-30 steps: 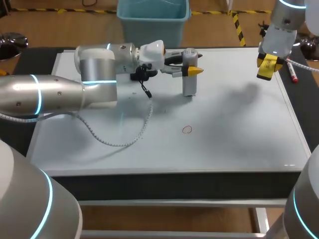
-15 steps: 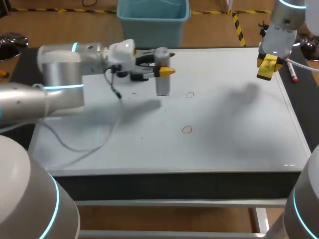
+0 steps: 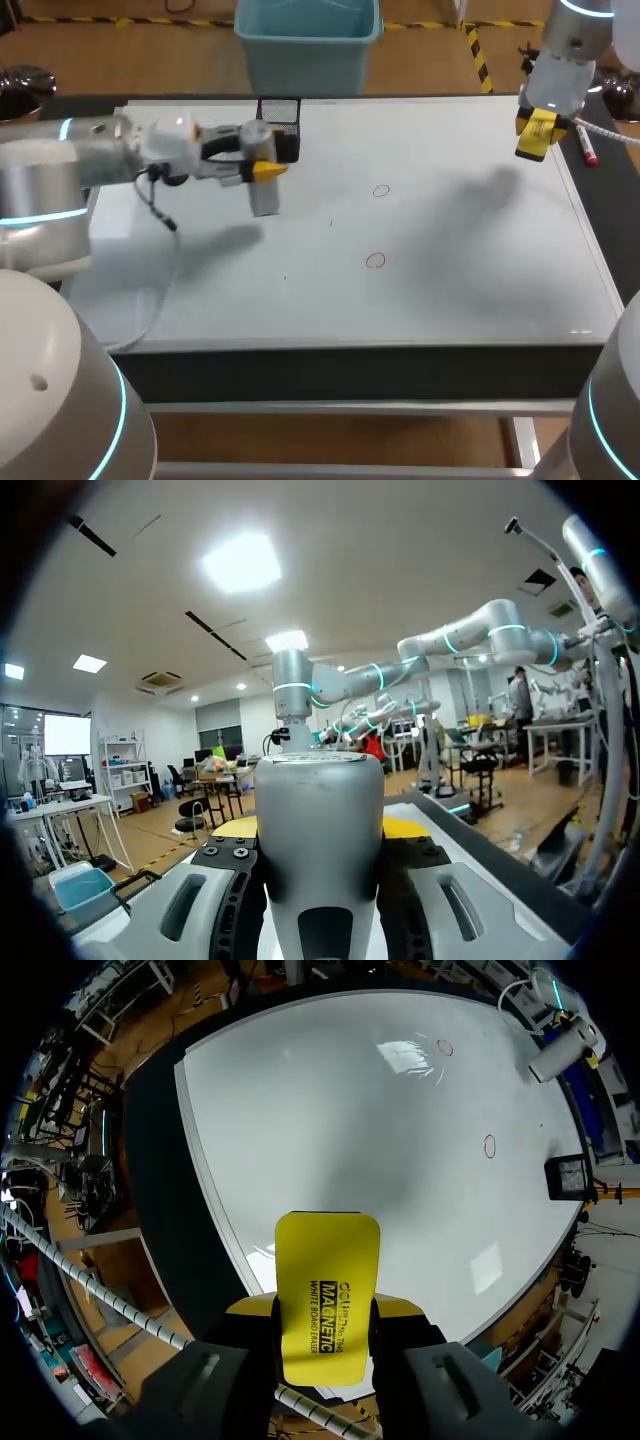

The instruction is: Pick up the inspection probe, press it on each red-marked spot on the whiteboard one by one, put down the probe, pick up the eraser, and wipe off all the red marks.

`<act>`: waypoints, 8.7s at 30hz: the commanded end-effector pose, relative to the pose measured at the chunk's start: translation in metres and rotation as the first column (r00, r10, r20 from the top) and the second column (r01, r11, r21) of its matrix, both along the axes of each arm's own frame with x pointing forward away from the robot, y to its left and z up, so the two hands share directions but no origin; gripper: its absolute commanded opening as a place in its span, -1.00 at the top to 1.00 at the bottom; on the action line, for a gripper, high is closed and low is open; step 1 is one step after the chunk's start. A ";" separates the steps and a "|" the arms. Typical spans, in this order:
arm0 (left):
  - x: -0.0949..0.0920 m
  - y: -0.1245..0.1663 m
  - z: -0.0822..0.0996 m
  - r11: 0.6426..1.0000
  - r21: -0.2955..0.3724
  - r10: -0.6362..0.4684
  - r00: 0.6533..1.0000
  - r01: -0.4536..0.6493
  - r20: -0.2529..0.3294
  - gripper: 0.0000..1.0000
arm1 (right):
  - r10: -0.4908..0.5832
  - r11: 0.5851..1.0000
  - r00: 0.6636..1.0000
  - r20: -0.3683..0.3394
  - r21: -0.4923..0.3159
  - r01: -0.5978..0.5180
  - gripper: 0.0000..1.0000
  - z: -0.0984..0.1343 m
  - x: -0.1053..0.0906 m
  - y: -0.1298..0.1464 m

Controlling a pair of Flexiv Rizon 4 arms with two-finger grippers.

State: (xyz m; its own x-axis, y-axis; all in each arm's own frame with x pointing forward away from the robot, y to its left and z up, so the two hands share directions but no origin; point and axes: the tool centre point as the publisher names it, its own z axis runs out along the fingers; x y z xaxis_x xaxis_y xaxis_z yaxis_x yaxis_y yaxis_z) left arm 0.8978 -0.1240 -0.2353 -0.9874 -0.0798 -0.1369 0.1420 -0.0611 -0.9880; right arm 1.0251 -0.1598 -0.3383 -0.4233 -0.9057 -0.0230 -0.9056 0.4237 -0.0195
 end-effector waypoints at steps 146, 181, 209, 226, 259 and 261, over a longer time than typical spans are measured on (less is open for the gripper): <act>0.019 0.095 -0.002 0.986 -0.042 0.162 0.986 -0.163 -0.032 1.00 | 0.409 0.908 0.903 -0.133 -0.035 -0.417 1.00 -0.100 -0.021 0.190; 0.019 0.095 -0.002 0.986 -0.042 0.162 0.986 -0.163 -0.032 1.00 | 0.199 0.978 0.979 -0.033 -0.049 -0.201 1.00 -0.017 0.017 0.057; 0.011 0.032 0.006 0.996 -0.068 0.060 0.997 -0.063 -0.051 1.00 | 0.187 0.981 0.982 -0.025 -0.043 -0.188 1.00 -0.012 0.016 0.052; -0.010 -0.115 -0.002 0.986 -0.025 -0.169 0.982 0.167 -0.085 1.00 | 0.187 0.981 0.982 -0.025 -0.043 -0.188 1.00 -0.012 0.016 0.052; -0.059 -0.202 -0.030 0.951 -0.064 -0.310 0.944 0.304 -0.116 1.00 | 0.187 0.981 0.982 -0.025 -0.043 -0.188 1.00 -0.012 0.016 0.052; -0.061 -0.203 -0.030 0.950 -0.065 -0.310 0.943 0.304 -0.117 1.00 | 0.187 0.981 0.982 -0.025 -0.043 -0.188 1.00 -0.012 0.016 0.052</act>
